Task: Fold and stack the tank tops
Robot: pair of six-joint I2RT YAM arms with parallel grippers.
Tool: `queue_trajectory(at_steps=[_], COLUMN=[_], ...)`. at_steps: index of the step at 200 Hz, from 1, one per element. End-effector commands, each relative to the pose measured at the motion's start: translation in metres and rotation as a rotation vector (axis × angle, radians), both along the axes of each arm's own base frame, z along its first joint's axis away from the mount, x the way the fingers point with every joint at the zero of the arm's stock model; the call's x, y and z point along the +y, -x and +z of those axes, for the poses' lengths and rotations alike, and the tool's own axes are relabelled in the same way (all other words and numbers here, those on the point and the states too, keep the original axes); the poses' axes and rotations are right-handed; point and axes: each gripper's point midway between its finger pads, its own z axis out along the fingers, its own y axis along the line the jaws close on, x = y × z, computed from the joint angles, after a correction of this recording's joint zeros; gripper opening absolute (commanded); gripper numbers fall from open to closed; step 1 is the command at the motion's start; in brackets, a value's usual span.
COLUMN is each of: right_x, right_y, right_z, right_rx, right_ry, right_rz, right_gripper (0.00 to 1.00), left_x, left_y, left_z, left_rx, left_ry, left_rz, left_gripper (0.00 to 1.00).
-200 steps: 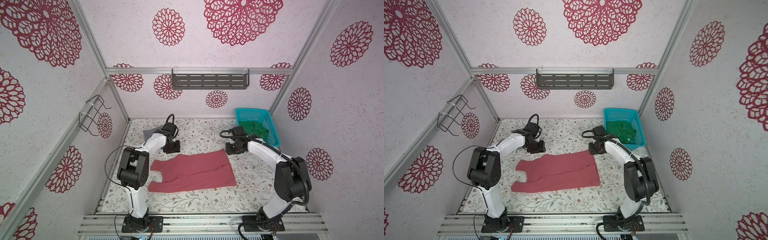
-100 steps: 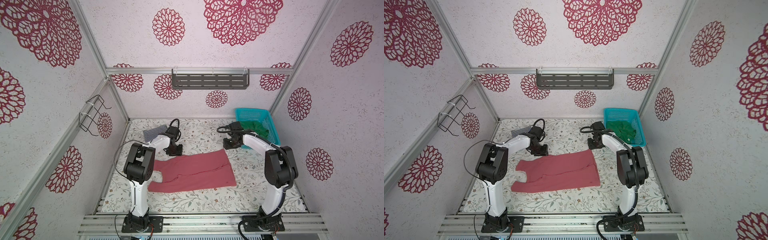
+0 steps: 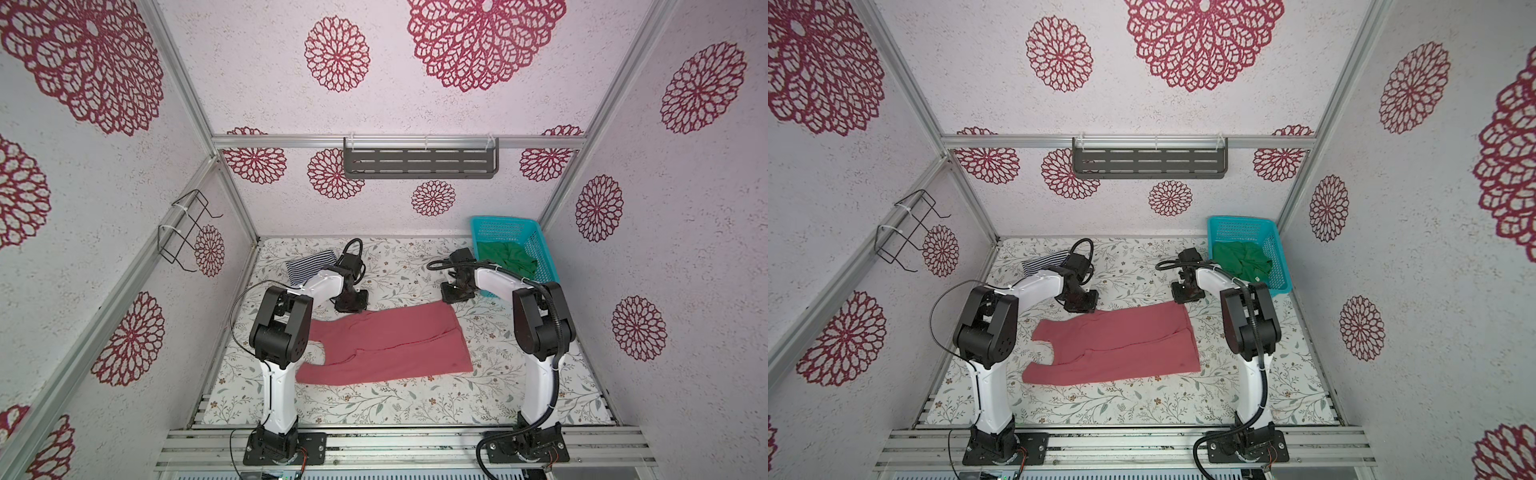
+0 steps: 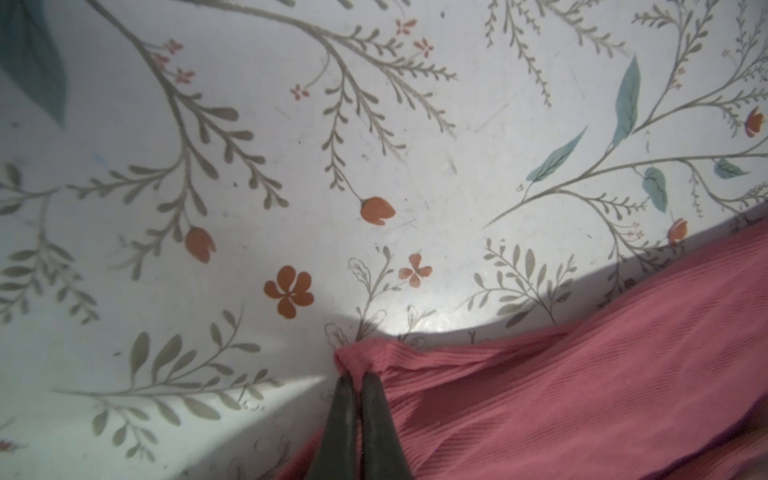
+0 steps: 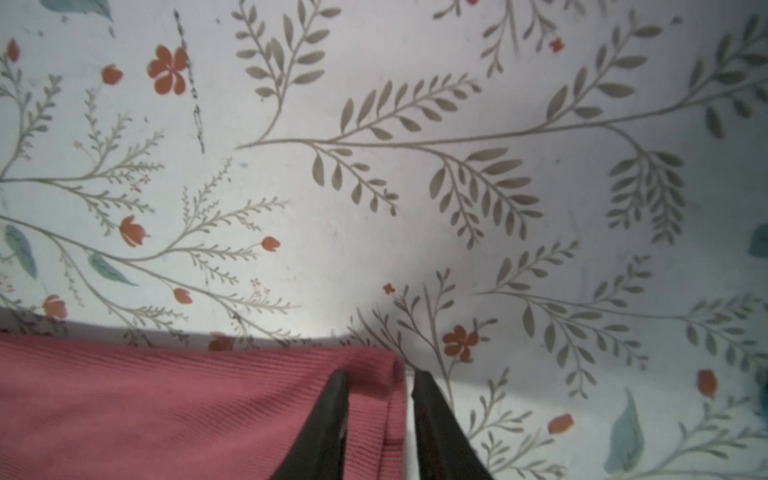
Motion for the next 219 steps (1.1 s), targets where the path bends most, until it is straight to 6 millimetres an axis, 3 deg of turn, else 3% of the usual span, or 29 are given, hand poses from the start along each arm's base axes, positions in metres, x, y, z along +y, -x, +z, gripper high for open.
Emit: queue_trajectory(at_steps=[1, 25, 47, 70, 97, 133, 197, 219], right_x=[0.002, -0.006, -0.014, -0.011, -0.009, -0.01, -0.009, -0.01], right_y=[-0.009, -0.016, -0.019, -0.02, -0.02, -0.018, -0.018, -0.019], right_z=[0.008, 0.012, 0.014, 0.016, 0.013, 0.009, 0.011, 0.013], right_rx=[-0.036, -0.07, -0.089, -0.096, -0.092, -0.085, -0.089, -0.092], right_ry=[0.017, 0.058, 0.085, 0.064, 0.056, 0.06, 0.051, 0.054], right_rz=[0.004, -0.016, -0.035, -0.031, -0.029, -0.028, -0.035, -0.035], right_gripper=[0.19, 0.04, 0.0, 0.0, 0.0, 0.0, 0.0, 0.0], left_x=[0.004, 0.012, 0.022, 0.025, 0.022, 0.013, 0.008, 0.012], left_y=[-0.013, -0.024, -0.033, -0.038, -0.042, -0.034, -0.005, -0.006], left_z=[0.004, 0.01, 0.017, 0.026, 0.031, 0.022, 0.003, -0.005], left_rx=[-0.035, -0.084, -0.128, -0.157, -0.174, -0.145, -0.062, -0.05], left_ry=[-0.028, -0.058, -0.053, -0.013, 0.008, 0.005, -0.002, -0.023], left_rz=[-0.015, 0.018, 0.066, 0.096, 0.089, 0.008, -0.03, -0.011], left_gripper=[0.0, 0.0, 0.35, 0.44, 0.42, 0.3, 0.34, 0.25])
